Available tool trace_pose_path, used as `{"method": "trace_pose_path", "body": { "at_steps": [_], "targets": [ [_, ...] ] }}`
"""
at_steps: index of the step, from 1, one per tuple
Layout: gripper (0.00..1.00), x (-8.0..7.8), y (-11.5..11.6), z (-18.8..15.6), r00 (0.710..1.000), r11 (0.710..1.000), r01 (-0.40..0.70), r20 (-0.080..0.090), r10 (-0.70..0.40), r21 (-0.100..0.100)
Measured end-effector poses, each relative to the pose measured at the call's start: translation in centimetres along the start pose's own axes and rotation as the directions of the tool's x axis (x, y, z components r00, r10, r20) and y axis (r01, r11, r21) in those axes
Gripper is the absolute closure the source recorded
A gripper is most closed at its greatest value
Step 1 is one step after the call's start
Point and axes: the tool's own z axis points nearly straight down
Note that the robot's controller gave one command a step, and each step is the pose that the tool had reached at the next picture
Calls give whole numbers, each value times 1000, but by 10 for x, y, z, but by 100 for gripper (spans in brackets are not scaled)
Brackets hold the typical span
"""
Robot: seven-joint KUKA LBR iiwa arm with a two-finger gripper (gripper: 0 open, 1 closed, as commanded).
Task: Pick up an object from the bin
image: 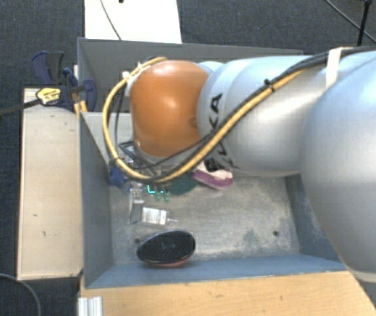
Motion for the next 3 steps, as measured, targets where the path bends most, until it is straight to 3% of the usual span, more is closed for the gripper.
{"method": "trace_pose_path", "body": {
  "at_steps": [1, 2, 3],
  "targets": [
    [0, 68, -24, 72, 989, 989, 151, -3, -151, 3],
    [0, 52, -103, 108, 929, 929, 371, 18, -370, 1],
    [0, 48, -156, 110, 931, 931, 365, 6, -365, 4]
  ]
}}
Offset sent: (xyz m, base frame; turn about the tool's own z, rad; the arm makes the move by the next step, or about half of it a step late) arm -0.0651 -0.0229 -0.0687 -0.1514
